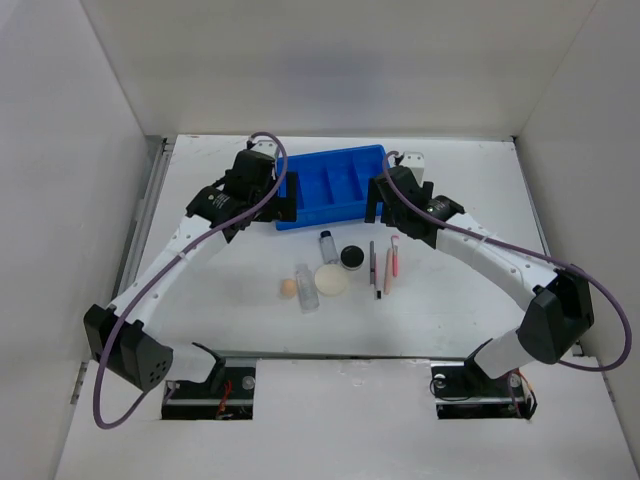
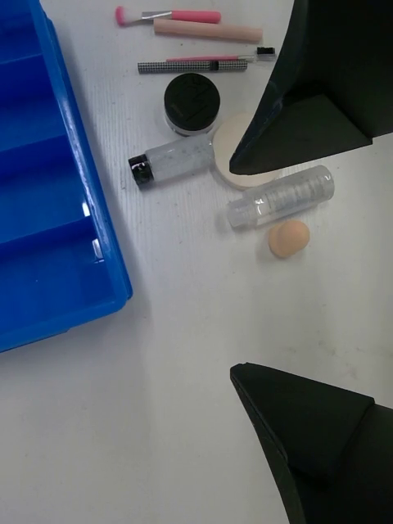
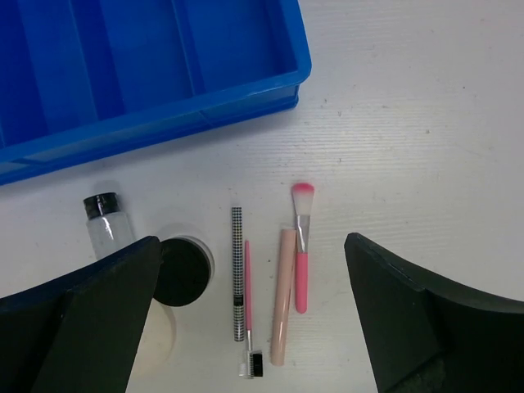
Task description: Organize the makeup
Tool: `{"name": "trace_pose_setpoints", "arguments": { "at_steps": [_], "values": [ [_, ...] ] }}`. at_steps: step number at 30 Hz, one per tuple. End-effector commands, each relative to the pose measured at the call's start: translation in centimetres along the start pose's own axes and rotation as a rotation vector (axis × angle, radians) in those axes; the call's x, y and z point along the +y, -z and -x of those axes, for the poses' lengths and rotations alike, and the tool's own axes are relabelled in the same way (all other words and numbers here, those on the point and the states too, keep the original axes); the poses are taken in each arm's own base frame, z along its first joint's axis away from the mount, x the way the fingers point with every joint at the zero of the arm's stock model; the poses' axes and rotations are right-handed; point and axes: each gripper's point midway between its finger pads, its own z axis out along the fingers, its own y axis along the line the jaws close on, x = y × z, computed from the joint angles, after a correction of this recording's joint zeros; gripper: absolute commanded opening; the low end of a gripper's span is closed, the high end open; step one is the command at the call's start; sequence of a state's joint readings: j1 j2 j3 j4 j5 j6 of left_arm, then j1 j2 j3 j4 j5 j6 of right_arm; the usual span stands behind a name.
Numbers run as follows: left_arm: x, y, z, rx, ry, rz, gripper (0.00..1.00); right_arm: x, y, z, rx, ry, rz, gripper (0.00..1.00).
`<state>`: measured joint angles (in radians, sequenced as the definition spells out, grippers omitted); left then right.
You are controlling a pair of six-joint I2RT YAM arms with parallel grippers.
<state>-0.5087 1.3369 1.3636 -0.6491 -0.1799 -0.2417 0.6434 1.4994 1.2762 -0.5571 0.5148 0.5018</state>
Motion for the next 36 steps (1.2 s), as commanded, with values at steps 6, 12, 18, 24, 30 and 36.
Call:
{"name": "trace_pose_setpoints", "arguments": {
  "at_steps": [6, 12, 18, 24, 30, 36],
  "values": [
    [0.0, 0.5, 0.6, -0.007, 0.061, 0.014, 1.00, 0.3, 1.0, 1.0, -0.033, -0.035, 0.014, 1.00],
    [0.5, 0.5, 0.2, 0.007, 0.056, 0.038, 1.00, -0.9, 1.6, 0.5, -0.036, -0.041, -0.006, 1.00],
    [0.4, 0.4, -0.7, 0.015, 0.044, 0.020, 1.00, -0.3, 2.6, -0.7, -0.003, -0.110, 0.175, 1.00],
    [-3.2, -1.0, -4.8, 0.150, 0.048, -0.102, 0.89, -0.7, 1.1, -4.8, 0.123, -0.149, 0.235, 0.86],
    [-6.7, -2.4, -11.9, 0.288, -0.002, -0.079, 0.75, -1.4, 1.0, -4.6, 0.113, -0.146, 0.193, 0.87],
    [-9.5, -3.6, -15.0, 0.320, 0.062, -0.003, 0.64, -1.4, 1.2, -3.0, 0.085, -0.151, 0.176, 0.89]
  ]
}}
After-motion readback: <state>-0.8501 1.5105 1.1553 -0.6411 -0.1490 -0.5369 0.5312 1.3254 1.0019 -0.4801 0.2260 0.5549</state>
